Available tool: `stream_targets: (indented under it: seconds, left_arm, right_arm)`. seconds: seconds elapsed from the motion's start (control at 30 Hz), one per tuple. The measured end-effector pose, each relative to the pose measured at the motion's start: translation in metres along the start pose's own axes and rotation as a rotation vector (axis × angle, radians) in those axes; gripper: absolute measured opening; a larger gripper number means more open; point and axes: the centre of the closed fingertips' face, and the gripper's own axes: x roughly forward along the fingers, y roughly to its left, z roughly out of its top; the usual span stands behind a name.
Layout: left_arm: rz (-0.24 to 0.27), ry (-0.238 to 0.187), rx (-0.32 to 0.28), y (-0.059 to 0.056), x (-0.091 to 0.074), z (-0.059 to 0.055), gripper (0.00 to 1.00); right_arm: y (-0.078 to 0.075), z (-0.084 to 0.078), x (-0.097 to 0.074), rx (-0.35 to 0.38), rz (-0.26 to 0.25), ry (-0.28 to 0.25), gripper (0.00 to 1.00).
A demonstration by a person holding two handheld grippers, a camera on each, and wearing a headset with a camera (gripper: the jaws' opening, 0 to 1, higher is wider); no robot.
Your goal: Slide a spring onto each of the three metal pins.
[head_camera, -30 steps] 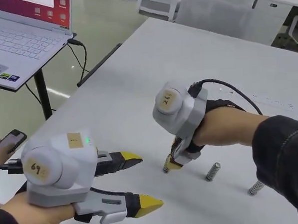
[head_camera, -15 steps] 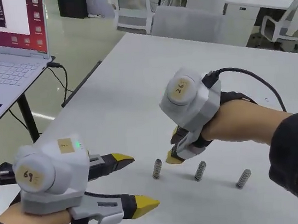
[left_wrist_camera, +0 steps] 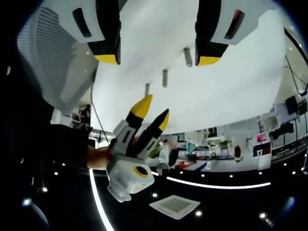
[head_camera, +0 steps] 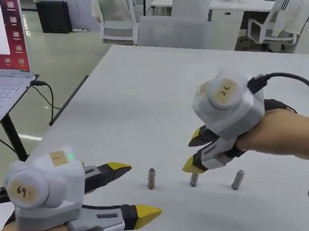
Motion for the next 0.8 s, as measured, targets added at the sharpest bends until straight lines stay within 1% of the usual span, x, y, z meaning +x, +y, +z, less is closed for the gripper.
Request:
stream_targets:
  seconds: [0.13,0.23,0.27,0.37,0.4,0.47,0.57,0.67,0.8]
  left_arm:
    - [0.009,0.002,0.003,0.003,-0.001,0.004,0.58]
    - [0.022,-0.004,0.006,0.005,-0.002,0.011,0.59]
    - [0.029,-0.008,0.007,0.006,-0.001,0.013,0.59]
    - [0.04,-0.013,0.006,0.006,0.0,0.015,0.6]
    - [0.045,-0.013,0.008,0.005,0.001,0.016,0.6]
    - [0.052,-0.015,0.006,0.004,0.001,0.017,0.61]
    - [0.068,-0.02,-0.001,0.004,0.003,0.019,0.61]
    - [0.082,-0.024,-0.008,0.003,0.004,0.019,0.62]
    - [0.103,-0.017,-0.016,0.005,0.004,0.016,0.63]
  right_arm:
    - [-0.002,-0.01,-0.013,0.027,-0.03,-0.034,0.35]
    - [-0.005,-0.017,-0.024,0.057,-0.048,-0.07,0.36]
    - [-0.007,-0.021,-0.029,0.072,-0.06,-0.09,0.37]
    - [-0.009,-0.033,-0.04,0.099,-0.08,-0.118,0.38]
    - [-0.01,-0.04,-0.045,0.106,-0.087,-0.125,0.39]
    - [-0.011,-0.048,-0.051,0.12,-0.095,-0.131,0.39]
    - [-0.015,-0.066,-0.063,0.142,-0.119,-0.14,0.41]
    - [-0.019,-0.078,-0.071,0.163,-0.133,-0.158,0.44]
    - [-0.018,-0.095,-0.078,0.183,-0.132,-0.183,0.46]
